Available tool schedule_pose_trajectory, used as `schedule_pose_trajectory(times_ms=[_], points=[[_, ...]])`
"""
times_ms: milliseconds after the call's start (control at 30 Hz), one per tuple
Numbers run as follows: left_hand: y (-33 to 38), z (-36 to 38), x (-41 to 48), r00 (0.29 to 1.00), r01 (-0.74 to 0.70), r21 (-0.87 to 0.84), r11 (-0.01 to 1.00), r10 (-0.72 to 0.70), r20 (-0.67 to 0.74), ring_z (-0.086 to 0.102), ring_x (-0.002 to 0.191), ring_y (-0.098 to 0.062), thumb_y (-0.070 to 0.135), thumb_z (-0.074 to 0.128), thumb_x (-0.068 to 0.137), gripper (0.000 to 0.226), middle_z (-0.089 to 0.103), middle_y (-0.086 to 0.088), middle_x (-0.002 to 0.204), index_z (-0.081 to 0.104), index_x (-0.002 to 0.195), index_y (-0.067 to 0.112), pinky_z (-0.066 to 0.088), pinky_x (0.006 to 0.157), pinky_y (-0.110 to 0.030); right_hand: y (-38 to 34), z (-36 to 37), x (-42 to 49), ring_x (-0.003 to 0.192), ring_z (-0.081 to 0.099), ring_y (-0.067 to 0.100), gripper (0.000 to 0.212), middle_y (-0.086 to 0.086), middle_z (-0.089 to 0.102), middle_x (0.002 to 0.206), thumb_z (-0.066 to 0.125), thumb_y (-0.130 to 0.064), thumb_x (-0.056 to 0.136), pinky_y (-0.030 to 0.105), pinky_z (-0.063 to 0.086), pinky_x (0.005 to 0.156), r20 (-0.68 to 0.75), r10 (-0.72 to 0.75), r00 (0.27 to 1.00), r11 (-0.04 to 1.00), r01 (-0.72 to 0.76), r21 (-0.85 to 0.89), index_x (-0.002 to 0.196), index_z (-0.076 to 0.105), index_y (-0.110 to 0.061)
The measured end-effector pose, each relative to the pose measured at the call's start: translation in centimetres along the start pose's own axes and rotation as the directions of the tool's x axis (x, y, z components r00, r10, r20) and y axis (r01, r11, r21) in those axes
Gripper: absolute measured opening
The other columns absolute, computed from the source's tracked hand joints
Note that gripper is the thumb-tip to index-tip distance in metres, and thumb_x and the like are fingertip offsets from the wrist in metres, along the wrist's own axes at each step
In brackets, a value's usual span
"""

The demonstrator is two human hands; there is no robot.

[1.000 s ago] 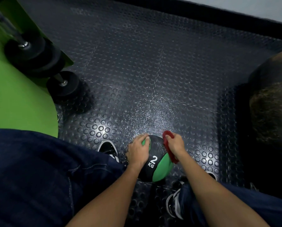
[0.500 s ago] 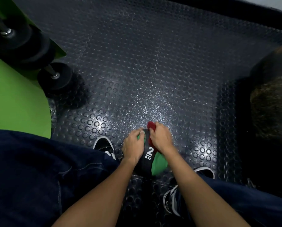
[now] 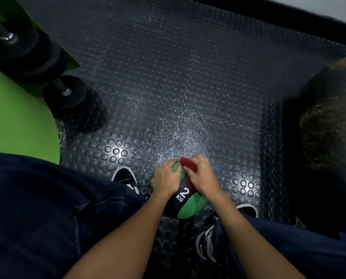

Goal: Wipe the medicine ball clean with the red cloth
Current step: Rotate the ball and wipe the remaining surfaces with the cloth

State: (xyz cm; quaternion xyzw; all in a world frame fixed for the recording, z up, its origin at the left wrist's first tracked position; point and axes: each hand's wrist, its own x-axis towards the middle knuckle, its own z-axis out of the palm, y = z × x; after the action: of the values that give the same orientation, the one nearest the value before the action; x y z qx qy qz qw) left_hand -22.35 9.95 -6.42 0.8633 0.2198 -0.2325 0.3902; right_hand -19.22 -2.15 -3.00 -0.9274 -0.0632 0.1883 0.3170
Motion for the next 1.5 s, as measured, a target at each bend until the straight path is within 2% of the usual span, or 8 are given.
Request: schedule_pose_trajectory(times_ms=[167, 300, 467, 633, 900, 1067, 1200, 1500], points=[[-0.9, -1.8, 1.2, 0.997, 0.077, -0.162, 0.984, -0.072, 0.034, 0.054, 0.117, -0.021, 0.049, 0.036, 0.105, 0.042, 0.058, -0.003, 0.138, 0.055, 0.139, 0.035, 0.039, 0.098, -0.036, -1.1, -1.5, -3.4, 0.097, 0.046, 0.003, 0.023, -0.013, 0.058, 0.094, 0.074, -0.011, 0.077, 0.008, 0.031, 0.087, 0.161, -0.175, 0.971, 0.954, 0.127, 0.272, 0.096, 0.072, -0.023], [-1.1, -2.1, -0.2, 0.999, 0.043, -0.183, 0.982, -0.04, 0.02, 0.046, 0.135, -0.026, 0.054, 0.038, 0.103, 0.046, 0.048, -0.001, 0.15, 0.051, 0.143, 0.035, 0.03, 0.115, -0.05, 0.2, -3.5, -2.4, 0.09, 0.061, 0.019, 0.02, 0.002, 0.067, 0.091, 0.072, -0.005, 0.078, 0.03, 0.046, 0.089, 0.049, -0.018, 0.999, 0.886, -0.007, 0.463, 0.097, 0.071, -0.01], [-0.2, -1.3, -1.2, 1.0, 0.015, -0.127, 0.992, -0.016, -0.006, 0.043, 0.137, -0.026, 0.063, 0.041, 0.098, 0.052, 0.044, 0.003, 0.153, 0.048, 0.143, 0.037, 0.031, 0.115, -0.053, 0.6, -1.0, 0.9, 0.101, 0.063, 0.025, 0.031, 0.008, 0.068, 0.109, 0.062, -0.017, 0.09, 0.028, 0.046, 0.087, 0.016, 0.407, 0.913, 0.86, -0.389, 0.33, 0.121, 0.062, -0.013], [-0.7, -1.3, -0.3, 0.993, 0.101, -0.197, 0.975, -0.112, -0.047, 0.053, 0.126, -0.024, 0.053, 0.04, 0.102, 0.042, 0.055, 0.001, 0.144, 0.053, 0.14, 0.039, 0.039, 0.106, -0.041, -2.5, 1.1, -0.6, 0.104, 0.051, 0.015, 0.027, -0.005, 0.068, 0.111, 0.068, -0.017, 0.083, 0.032, 0.04, 0.097, -0.085, 0.069, 0.994, 0.997, -0.065, 0.044, 0.11, 0.07, -0.02], [-2.1, -1.6, -1.3, 0.999, 0.039, -0.406, 0.913, -0.051, -0.019, 0.046, 0.133, -0.021, 0.047, 0.043, 0.103, 0.04, 0.05, 0.0, 0.148, 0.056, 0.138, 0.033, 0.033, 0.114, -0.05, -0.5, -4.3, -5.5, 0.077, 0.062, 0.018, 0.023, -0.002, 0.069, 0.082, 0.069, -0.004, 0.08, 0.027, 0.047, 0.071, -0.022, 0.276, 0.961, 0.731, -0.195, 0.653, 0.091, 0.07, -0.024], [-2.6, -1.6, -1.9, 0.995, 0.095, -0.506, 0.857, -0.096, 0.023, 0.047, 0.134, -0.027, 0.033, 0.039, 0.105, 0.022, 0.048, -0.003, 0.147, 0.053, 0.122, 0.038, 0.034, 0.115, -0.054, -0.3, -3.7, -5.0, 0.109, 0.054, 0.012, 0.027, -0.013, 0.058, 0.11, 0.06, -0.027, 0.09, 0.04, 0.044, 0.101, -0.211, 0.166, 0.963, 0.929, -0.081, 0.361, 0.117, 0.063, -0.023], [-1.2, -0.7, -2.6, 0.938, 0.315, -0.319, 0.894, -0.345, -0.039, 0.059, 0.102, -0.024, 0.042, 0.03, 0.107, 0.038, 0.061, -0.004, 0.115, 0.06, 0.105, 0.02, 0.041, 0.094, -0.039, -2.0, -0.5, -4.9, 0.133, 0.029, 0.006, 0.048, -0.013, 0.043, 0.14, 0.052, -0.046, 0.091, 0.037, 0.018, 0.116, 0.037, -0.149, 0.988, 0.989, 0.149, -0.016, 0.135, 0.049, -0.028], [-3.4, 1.2, -4.0, 0.977, 0.152, -0.245, 0.958, -0.183, -0.111, 0.04, 0.141, -0.028, 0.042, 0.033, 0.107, 0.051, 0.044, -0.009, 0.154, 0.043, 0.15, 0.016, 0.03, 0.117, -0.042, -1.1, 1.3, 1.0, 0.067, 0.059, 0.018, 0.021, -0.001, 0.059, 0.072, 0.056, -0.032, 0.092, 0.02, 0.037, 0.056, 0.212, 0.201, 0.957, 0.979, -0.204, -0.006, 0.095, 0.066, -0.014]])
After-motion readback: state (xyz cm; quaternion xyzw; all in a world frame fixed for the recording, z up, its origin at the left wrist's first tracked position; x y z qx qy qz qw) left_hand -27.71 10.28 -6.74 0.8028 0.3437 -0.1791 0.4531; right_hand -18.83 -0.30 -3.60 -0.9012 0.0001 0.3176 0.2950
